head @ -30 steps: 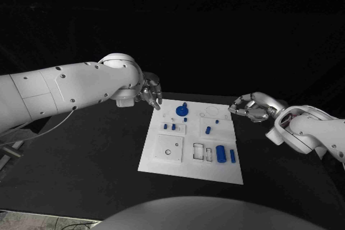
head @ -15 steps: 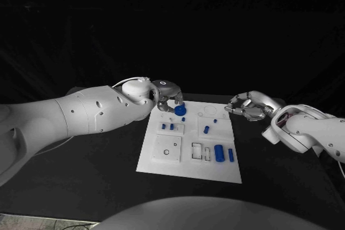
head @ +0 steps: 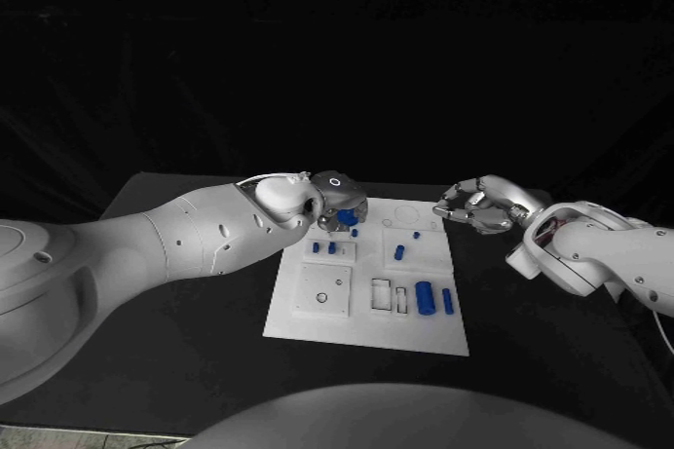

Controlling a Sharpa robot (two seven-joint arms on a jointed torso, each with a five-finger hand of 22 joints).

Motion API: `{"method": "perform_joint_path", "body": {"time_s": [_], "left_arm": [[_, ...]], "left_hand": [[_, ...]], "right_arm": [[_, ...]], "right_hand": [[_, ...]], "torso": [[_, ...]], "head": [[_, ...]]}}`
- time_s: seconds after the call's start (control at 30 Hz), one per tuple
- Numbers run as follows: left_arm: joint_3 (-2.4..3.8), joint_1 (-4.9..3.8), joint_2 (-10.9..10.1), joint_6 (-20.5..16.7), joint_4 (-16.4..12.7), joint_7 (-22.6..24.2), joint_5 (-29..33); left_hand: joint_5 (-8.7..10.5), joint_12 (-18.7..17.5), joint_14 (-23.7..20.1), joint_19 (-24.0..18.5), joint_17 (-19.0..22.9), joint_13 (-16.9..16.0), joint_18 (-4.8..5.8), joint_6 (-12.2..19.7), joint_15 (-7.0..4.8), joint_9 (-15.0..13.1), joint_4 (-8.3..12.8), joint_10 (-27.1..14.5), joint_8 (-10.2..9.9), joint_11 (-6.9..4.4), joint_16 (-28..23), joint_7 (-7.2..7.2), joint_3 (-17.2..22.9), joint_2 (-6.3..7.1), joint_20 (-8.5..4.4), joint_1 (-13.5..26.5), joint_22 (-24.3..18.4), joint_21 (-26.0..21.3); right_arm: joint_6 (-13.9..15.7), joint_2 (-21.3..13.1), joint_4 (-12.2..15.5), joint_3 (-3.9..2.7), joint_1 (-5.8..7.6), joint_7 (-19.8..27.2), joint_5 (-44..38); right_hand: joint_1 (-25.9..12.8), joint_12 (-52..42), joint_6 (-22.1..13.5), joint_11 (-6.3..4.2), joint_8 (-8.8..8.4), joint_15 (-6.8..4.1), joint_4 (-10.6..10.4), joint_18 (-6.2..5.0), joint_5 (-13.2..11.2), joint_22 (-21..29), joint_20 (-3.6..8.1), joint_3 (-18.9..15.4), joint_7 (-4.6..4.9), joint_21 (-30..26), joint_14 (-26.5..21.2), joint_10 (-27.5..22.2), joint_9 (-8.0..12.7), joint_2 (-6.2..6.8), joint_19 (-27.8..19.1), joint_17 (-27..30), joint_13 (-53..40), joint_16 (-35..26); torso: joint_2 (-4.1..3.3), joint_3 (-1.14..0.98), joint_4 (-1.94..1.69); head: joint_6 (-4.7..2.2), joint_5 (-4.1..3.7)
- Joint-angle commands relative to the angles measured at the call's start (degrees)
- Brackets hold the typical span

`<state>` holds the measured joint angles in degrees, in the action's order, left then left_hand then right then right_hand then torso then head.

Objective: Assemble the parts on the task board

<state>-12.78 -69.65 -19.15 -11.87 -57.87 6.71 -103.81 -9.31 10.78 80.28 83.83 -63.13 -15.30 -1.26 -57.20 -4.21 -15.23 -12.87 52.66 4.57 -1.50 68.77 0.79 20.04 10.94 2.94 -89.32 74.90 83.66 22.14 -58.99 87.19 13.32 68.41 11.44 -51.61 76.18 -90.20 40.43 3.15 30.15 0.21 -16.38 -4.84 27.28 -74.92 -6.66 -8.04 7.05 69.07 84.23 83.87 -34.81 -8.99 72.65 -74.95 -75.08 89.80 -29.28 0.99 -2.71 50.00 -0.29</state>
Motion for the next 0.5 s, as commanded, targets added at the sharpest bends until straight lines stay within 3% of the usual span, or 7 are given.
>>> {"method": "perform_joint_path", "body": {"time_s": [0.03,0.33,0.5], "left_arm": [[0.12,0.34,0.77,-0.38,1.01,2.07,-2.99],[0.33,1.05,2.27,0.6,2.69,1.75,-2.63],[0.44,1.58,3.23,0.97,3.91,1.65,-2.83]], "left_hand": [[0.57,-0.01,-0.26,3.07,0.57,0.7,-0.34,-0.51,-0.14,0.39,0.0,1.26,0.18,0.14,-0.02,0.24,0.43,0.56,-0.36,0.17,12.93,-0.04],[0.72,0.35,-0.5,3.09,1.29,1.38,-0.32,-1.87,0.02,0.75,0.1,3.34,0.6,0.36,0.18,0.74,0.84,0.44,-0.27,0.39,12.97,-0.02],[-0.41,-0.56,-0.93,2.93,2.28,2.5,-0.39,-1.9,0.15,1.37,0.62,3.21,0.17,0.33,0.04,0.61,1.6,0.54,-0.13,0.11,12.88,-0.36]], "right_arm": [[0.08,0.04,0.06,-0.01,-0.02,0.77,-0.1],[-0.07,-0.02,-0.09,-0.01,-0.01,0.59,-0.1],[-0.04,0.05,-0.15,-0.01,0.0,0.56,-0.1]], "right_hand": [[-0.26,0.2,-0.21,-0.1,-0.26,0.04,-0.19,-0.31,0.1,-8.29,-0.05,0.02,-0.13,0.2,5.77,6.13,0.07,0.07,0.51,-15.05,-14.92,0.2],[-0.31,0.2,0.19,-0.01,-0.15,0.09,-0.18,-0.31,0.1,-8.28,-0.07,0.01,-0.09,0.17,5.77,6.13,0.09,0.01,0.51,-15.05,-14.92,0.2],[-0.31,0.2,0.19,-0.01,-0.15,0.09,-0.18,-0.31,0.1,-8.28,-0.07,0.01,-0.09,0.17,5.77,6.13,0.09,0.01,0.51,-15.05,-14.92,0.2]], "torso": [[0.02,0.0,0.0],[0.05,0.01,-0.01],[0.02,0.0,0.01]], "head": [[0.0,-0.1],[0.0,-0.2],[0.0,-0.16]]}}
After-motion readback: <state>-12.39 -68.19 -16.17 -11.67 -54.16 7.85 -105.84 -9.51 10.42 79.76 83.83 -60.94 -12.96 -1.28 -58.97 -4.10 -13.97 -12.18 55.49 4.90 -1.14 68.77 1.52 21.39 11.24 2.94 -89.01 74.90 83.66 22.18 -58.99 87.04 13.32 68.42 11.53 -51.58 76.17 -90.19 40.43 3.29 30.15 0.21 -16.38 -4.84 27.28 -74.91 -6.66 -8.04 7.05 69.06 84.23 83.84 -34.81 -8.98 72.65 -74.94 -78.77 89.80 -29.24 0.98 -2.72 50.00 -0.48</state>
